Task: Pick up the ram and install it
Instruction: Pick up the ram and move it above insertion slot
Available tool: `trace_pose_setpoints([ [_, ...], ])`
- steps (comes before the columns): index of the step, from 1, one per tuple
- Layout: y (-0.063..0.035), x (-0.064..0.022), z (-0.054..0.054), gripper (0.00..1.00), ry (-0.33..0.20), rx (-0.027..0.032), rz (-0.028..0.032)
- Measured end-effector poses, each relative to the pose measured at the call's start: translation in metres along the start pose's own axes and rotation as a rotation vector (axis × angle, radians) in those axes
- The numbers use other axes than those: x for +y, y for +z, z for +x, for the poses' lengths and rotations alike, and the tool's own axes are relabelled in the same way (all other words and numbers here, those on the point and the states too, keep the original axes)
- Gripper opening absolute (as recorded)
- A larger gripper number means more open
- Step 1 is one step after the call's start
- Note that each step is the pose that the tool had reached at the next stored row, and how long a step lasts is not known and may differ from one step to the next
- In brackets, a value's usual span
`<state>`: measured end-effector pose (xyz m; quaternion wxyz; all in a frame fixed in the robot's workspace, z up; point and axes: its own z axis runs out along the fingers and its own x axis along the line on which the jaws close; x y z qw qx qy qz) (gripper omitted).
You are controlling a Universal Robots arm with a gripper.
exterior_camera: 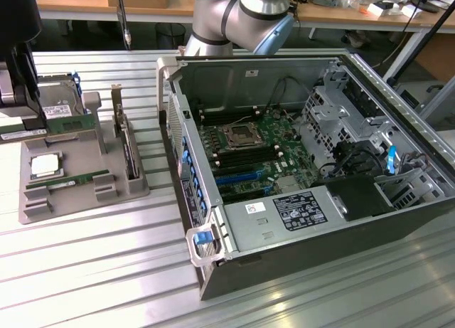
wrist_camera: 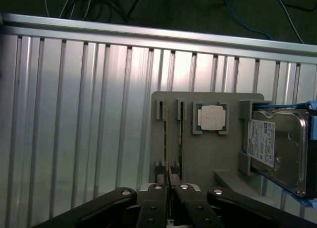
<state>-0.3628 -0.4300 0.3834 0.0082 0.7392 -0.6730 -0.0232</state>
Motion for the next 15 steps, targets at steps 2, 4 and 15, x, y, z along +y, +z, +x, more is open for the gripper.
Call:
trace_pose_setpoints([
  [2, -0.0005, 0.0, 0.0, 0.12, 0.0, 0.0, 0.0],
  [4, -0.0011, 0.0001, 0.0, 0.12, 0.0, 0.0, 0.0],
  [15, -0.0045, 0.0002, -0.0001, 0.12, 0.0, 0.0, 0.0],
])
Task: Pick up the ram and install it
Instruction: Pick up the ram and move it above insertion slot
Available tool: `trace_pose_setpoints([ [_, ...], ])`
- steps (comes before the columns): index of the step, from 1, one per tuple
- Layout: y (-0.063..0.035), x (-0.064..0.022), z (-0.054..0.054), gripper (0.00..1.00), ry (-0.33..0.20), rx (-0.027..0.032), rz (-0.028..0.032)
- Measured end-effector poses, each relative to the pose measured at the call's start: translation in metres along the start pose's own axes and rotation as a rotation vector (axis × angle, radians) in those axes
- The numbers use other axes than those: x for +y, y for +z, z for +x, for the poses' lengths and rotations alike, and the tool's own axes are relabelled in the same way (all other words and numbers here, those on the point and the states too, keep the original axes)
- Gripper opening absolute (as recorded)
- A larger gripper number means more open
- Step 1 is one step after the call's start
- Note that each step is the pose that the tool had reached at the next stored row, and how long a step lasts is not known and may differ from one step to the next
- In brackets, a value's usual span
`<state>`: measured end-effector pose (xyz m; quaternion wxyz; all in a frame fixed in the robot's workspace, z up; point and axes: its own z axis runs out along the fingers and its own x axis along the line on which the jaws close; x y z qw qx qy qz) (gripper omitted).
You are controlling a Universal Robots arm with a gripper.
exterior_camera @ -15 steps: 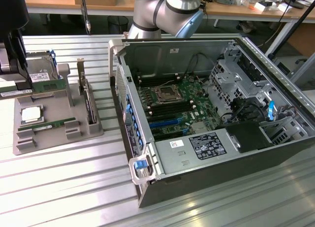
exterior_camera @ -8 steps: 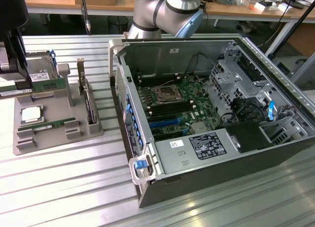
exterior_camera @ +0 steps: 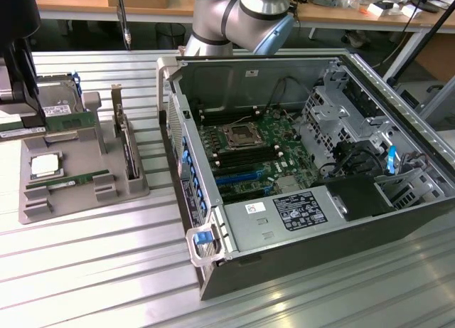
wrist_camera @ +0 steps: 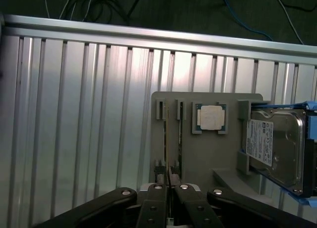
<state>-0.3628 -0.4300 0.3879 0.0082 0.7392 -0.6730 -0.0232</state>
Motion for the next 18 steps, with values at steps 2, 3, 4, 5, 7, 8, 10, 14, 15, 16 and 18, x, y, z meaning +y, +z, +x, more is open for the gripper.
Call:
trace_pose_setpoints([
  [2, -0.0013, 0.0001, 0.0, 0.12, 0.0, 0.0, 0.0],
  [3, -0.0018, 0.0001, 0.0, 0.12, 0.0, 0.0, 0.0],
  [4, -0.0024, 0.0001, -0.0001, 0.12, 0.0, 0.0, 0.0],
  [5, -0.0026, 0.0001, -0.0001, 0.12, 0.0, 0.0, 0.0001],
  [7, -0.0032, 0.0001, -0.0001, 0.12, 0.0, 0.0, 0.0],
  [8, -0.0036, 0.0002, -0.0001, 0.12, 0.0, 0.0, 0.0],
  [10, -0.0046, 0.0002, -0.0001, 0.12, 0.0, 0.0, 0.0],
  [14, -0.0066, 0.0003, -0.0002, 0.12, 0.0, 0.0, 0.0],
  [15, -0.0072, 0.0003, -0.0002, 0.12, 0.0, 0.0, 0.0],
  [16, -0.0078, 0.0003, -0.0002, 0.12, 0.0, 0.0, 0.0],
  [18, -0.0095, 0.0004, -0.0002, 0.12, 0.0, 0.0, 0.0],
])
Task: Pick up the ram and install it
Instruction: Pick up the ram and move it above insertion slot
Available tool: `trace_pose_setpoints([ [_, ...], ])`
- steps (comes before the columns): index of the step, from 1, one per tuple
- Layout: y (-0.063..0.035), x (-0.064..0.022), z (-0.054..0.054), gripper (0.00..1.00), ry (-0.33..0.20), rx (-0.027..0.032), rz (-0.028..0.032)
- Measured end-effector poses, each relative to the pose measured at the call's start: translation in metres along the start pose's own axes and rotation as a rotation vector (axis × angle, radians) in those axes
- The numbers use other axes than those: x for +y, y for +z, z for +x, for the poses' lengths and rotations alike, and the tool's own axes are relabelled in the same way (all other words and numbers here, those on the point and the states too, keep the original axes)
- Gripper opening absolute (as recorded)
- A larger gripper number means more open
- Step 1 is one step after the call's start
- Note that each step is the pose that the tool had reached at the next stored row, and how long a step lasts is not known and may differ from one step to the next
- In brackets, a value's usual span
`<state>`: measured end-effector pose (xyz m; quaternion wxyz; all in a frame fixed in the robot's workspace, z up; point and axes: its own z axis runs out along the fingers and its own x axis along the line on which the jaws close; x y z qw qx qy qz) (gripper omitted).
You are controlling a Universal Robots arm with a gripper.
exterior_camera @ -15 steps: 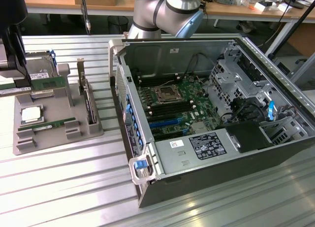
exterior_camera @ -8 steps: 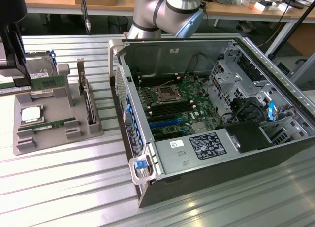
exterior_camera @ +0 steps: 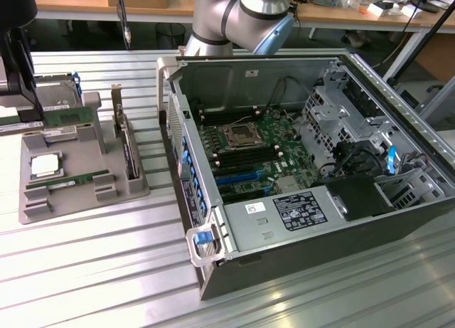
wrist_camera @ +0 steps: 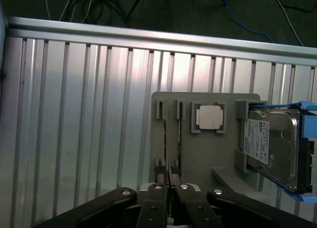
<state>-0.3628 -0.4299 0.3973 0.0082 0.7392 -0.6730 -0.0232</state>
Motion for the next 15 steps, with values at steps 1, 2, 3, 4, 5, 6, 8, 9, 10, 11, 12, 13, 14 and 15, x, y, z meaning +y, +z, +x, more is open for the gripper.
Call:
trace_pose_setpoints([
  [1, -0.0013, 0.0001, 0.0, 0.12, 0.0, -0.0001, 0.0001],
  [2, -0.0027, 0.0001, 0.0, 0.12, 0.0, -0.0001, 0.0001],
  [3, -0.0044, 0.0002, 0.0, 0.12, 0.0, 0.0, 0.0],
  [4, -0.0064, 0.0003, 0.0, 0.12, 0.0, -0.0001, 0.0001],
  [5, -0.0077, 0.0004, 0.0, 0.12, 0.0, 0.0, 0.0001],
  [6, -0.009, 0.0004, 0.0, 0.12, 0.0, 0.0, 0.0001],
  [8, -0.0128, 0.0006, 0.0, 0.12, 0.0, 0.0, 0.0],
  [9, -0.0145, 0.0007, 0.0, 0.12, 0.0, 0.0, 0.0001],
  [10, -0.0156, 0.0007, 0.0, 0.12, 0.0, 0.0, 0.0],
  [11, -0.016, 0.0007, 0.0, 0.12, 0.0, -0.0001, 0.0001],
  [12, -0.0167, 0.0007, 0.0, 0.12, 0.0, 0.0, 0.0],
  [13, -0.0174, 0.0008, 0.0, 0.12, 0.0, 0.0, 0.0001],
  [14, -0.018, 0.0008, 0.0, 0.12, 0.0, 0.0, 0.0],
  [15, -0.0188, 0.0009, 0.0, 0.12, 0.0, -0.0001, 0.0001],
])
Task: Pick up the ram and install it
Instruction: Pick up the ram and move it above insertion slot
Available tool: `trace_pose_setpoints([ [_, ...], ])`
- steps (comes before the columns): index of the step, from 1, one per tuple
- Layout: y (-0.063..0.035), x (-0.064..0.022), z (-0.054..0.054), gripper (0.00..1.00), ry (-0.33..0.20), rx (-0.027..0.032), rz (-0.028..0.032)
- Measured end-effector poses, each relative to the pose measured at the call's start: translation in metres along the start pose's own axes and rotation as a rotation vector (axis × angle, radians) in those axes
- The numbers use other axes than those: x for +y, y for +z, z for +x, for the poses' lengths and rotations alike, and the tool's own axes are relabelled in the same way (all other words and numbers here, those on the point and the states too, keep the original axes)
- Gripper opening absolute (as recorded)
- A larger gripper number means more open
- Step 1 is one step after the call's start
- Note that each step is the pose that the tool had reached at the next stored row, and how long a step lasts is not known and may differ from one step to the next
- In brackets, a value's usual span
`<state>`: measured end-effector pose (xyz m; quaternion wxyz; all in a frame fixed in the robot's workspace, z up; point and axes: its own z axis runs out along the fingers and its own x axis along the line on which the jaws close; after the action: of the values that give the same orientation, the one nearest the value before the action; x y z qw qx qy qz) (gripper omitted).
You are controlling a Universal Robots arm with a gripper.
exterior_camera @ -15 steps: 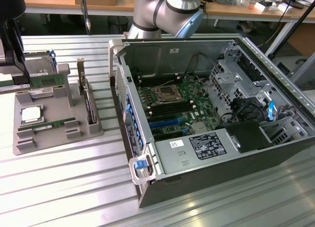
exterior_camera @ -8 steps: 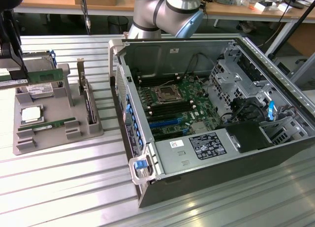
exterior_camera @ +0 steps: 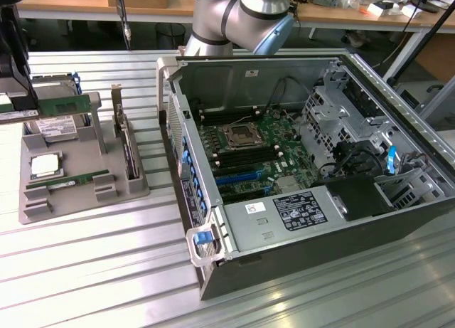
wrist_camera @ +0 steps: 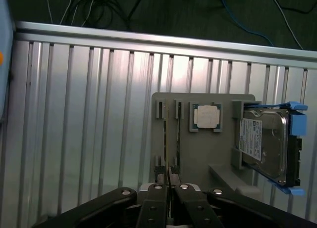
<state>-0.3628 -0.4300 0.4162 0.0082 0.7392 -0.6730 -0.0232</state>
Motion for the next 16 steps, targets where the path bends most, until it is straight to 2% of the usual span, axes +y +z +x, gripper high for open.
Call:
trace_pose_setpoints([
  [6, -0.0053, 0.0002, -0.0001, 0.12, 0.0, 0.0, 0.0],
  [16, -0.0056, -0.0003, -0.0001, 0.12, 0.0, 0.0001, -0.0001],
])
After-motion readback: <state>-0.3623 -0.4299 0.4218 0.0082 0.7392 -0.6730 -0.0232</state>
